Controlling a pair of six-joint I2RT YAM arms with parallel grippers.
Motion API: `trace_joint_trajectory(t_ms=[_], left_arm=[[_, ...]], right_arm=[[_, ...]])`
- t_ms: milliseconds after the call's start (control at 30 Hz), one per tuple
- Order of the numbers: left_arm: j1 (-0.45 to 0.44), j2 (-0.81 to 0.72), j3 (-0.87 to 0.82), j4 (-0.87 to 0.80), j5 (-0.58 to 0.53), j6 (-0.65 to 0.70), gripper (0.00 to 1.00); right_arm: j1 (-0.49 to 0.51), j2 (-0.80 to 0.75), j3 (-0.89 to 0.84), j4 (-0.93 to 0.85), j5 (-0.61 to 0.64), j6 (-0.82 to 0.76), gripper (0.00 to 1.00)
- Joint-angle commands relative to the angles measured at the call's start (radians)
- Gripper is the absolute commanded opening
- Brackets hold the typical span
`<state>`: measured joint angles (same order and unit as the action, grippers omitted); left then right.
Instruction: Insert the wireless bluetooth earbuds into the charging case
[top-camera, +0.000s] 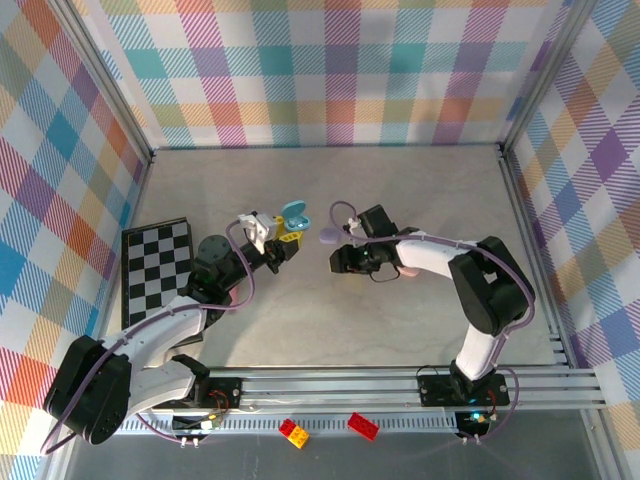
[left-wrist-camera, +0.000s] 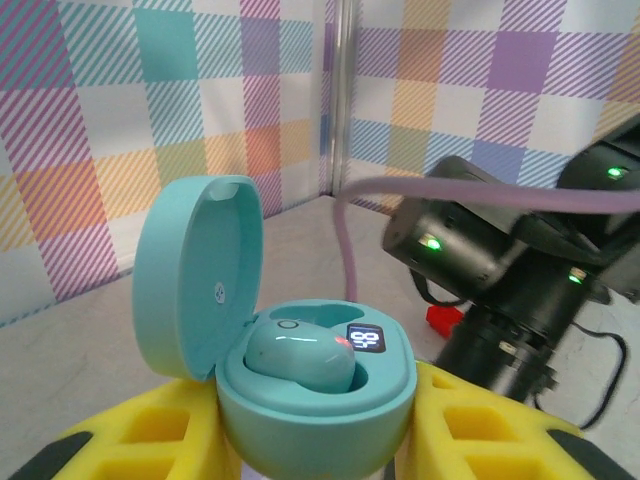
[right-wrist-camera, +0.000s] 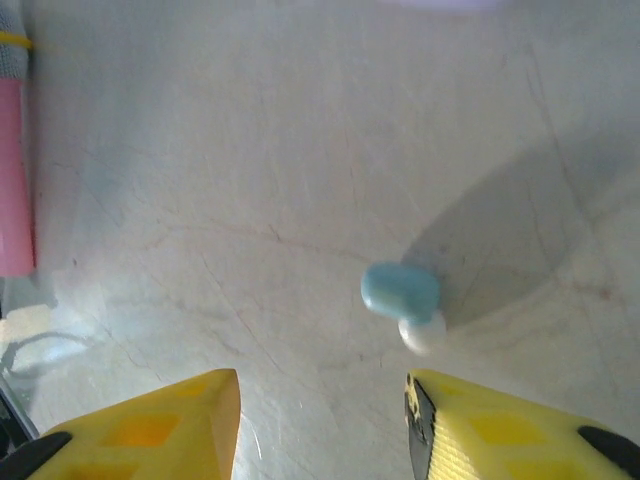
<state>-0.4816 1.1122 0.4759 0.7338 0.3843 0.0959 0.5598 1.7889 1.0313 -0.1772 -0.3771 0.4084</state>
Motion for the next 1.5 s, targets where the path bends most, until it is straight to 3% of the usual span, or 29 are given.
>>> trace_joint_trajectory(t_ms=[0, 300, 1167, 1467], left_arm=[[0.006, 0.004, 0.029, 0.034, 0.027, -0.021, 0.36], [0.006, 0.002, 0.033, 0.026, 0.034, -0.031, 0.37], [0.006, 0.027, 0.046, 0.024, 0.036, -0.032, 0.37], [0.006, 0.03, 0.048, 0.022, 0.037, -0.027, 0.37]], right_arm=[[-0.015, 0.082, 0.1, -0.018, -0.016, -0.057, 0.47], [-0.023, 0.24, 0.242, -0.117, -0.13, -0.157, 0.48], [-0.028, 0.132, 0.13, -0.178, -0.174, -0.231, 0.31], [-0.026, 0.129, 0.109, -0.192, -0.165, -0.254, 0.31]])
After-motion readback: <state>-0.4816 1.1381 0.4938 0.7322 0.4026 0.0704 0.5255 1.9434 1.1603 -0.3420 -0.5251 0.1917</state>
